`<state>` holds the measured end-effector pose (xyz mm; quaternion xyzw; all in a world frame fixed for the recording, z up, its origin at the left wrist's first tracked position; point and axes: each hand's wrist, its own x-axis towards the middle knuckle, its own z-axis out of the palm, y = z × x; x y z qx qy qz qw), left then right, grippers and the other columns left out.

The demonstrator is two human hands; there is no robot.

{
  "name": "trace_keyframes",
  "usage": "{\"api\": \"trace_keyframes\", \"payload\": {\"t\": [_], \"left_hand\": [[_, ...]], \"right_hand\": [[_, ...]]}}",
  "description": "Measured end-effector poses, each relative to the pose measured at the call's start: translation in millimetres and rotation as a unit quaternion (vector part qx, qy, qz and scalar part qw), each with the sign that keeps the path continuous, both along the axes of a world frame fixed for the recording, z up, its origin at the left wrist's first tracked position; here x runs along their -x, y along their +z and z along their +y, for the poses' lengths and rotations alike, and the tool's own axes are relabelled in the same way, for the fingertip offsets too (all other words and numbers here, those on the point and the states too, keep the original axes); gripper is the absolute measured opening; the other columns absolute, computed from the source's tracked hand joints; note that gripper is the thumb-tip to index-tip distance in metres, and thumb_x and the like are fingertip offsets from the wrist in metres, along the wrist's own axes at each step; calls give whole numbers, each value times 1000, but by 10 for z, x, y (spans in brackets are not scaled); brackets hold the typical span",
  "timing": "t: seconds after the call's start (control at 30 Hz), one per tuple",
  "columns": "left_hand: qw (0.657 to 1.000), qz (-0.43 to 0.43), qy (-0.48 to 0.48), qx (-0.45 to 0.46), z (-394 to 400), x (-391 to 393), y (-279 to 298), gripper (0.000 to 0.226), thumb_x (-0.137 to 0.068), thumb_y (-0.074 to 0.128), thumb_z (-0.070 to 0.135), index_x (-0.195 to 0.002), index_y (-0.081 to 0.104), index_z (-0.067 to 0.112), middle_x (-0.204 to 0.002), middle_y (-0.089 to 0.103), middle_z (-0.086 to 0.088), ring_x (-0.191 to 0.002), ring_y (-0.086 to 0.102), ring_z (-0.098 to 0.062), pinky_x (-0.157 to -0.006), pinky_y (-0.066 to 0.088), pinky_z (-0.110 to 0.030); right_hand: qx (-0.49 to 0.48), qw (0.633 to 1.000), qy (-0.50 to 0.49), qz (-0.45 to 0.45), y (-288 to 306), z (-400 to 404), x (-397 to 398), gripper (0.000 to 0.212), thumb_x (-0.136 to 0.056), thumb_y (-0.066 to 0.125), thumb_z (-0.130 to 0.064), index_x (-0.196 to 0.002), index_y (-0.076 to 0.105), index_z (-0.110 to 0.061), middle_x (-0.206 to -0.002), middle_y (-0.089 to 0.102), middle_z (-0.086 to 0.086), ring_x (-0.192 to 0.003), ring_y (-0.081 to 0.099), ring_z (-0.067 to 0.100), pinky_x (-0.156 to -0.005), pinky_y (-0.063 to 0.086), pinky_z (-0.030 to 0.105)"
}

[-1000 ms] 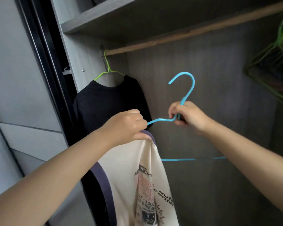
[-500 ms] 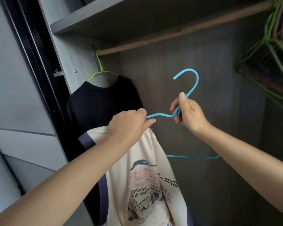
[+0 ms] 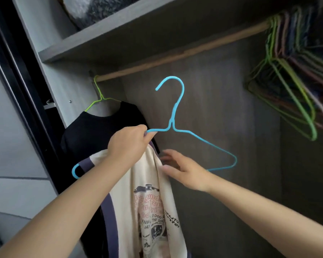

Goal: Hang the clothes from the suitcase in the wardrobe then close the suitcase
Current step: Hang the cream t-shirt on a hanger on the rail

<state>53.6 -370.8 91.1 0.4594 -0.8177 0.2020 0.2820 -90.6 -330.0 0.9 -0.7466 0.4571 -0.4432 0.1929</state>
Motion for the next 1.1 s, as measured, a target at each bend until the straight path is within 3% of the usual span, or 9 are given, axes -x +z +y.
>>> {"api": "trace_keyframes", "payload": {"t": [0.07, 0.17, 0.3, 0.53, 0.63, 0.83, 0.93, 1.0, 1.1], "left_hand": [[1000, 7, -2, -12, 26, 42, 33, 46, -95, 38, 43, -58, 26, 18, -56, 34, 3, -54, 34, -17, -46, 20, -28], [999, 24, 15, -23, 7, 13, 108, 46, -95, 38, 41, -58, 26, 17, -57, 33, 2, -54, 31, -17, -46, 19, -29], [996, 60, 12, -60, -52, -13, 176, 49, -95, 40, 40, -56, 27, 14, -56, 31, 0, -52, 31, -18, -46, 17, -30], [983, 173, 45, -38, -283, -368, 348, 49, -97, 36, 37, -53, 28, 15, -57, 33, -3, -72, 39, -26, -62, 26, -32], [982, 181, -3, -56, -317, -438, 212, 50, -95, 42, 35, -53, 24, 13, -53, 29, -3, -57, 33, -23, -53, 22, -35], [968, 231, -31, -89, -364, -490, -32, 48, -94, 43, 34, -54, 26, 13, -53, 31, 0, -51, 30, -16, -49, 21, -31], [962, 247, -58, -97, -381, -497, -143, 47, -94, 44, 31, -54, 27, 13, -53, 30, 1, -50, 28, -14, -50, 22, -29], [961, 248, -65, -107, -398, -492, -190, 47, -94, 45, 32, -55, 28, 12, -53, 31, 1, -51, 29, -14, -51, 22, -29], [964, 229, -54, -122, -447, -518, -226, 45, -93, 47, 33, -57, 29, 12, -54, 31, 1, -51, 29, -14, -51, 23, -29]], "right_hand": [[-6, 998, 26, -60, 30, -38, -120, 29, -90, 55, -10, -118, 51, -13, -106, 62, 4, -92, 58, 9, -83, 45, 20], [17, 989, -9, -146, 112, -58, -129, 20, -87, 58, -5, -74, 51, -19, -67, 48, -5, -54, 42, -3, -55, 35, 12], [-94, 971, 125, -179, 255, 63, -36, 17, -81, 61, -14, -72, 46, -15, -68, 46, 0, -57, 43, 6, -53, 34, 19], [-222, 962, 62, 149, 193, 320, 610, 15, -86, 56, -31, -83, 59, -17, -76, 61, -14, -65, 55, -7, -62, 44, 9], [-116, 960, -74, 243, 188, 213, 916, 29, -91, 51, -31, -82, 58, -4, -75, 55, 2, -65, 48, -3, -63, 41, 15], [66, 974, -209, 53, 262, 208, 1060, 11, -87, 59, -19, -91, 56, -9, -64, 50, -1, -58, 44, 5, -56, 36, 9], [140, 952, -254, -101, 276, 322, 1014, 29, -85, 64, -14, -105, 44, -20, -58, 44, 0, -52, 46, 2, -52, 35, 10], [128, 941, -298, -93, 307, 305, 987, 29, -87, 59, -11, -114, 53, -20, -65, 54, 6, -60, 49, 2, -54, 34, 14], [80, 947, -310, 21, 341, 294, 982, 24, -91, 54, -19, -77, 69, -7, -60, 59, 11, -58, 52, 16, -55, 32, 23]]}}
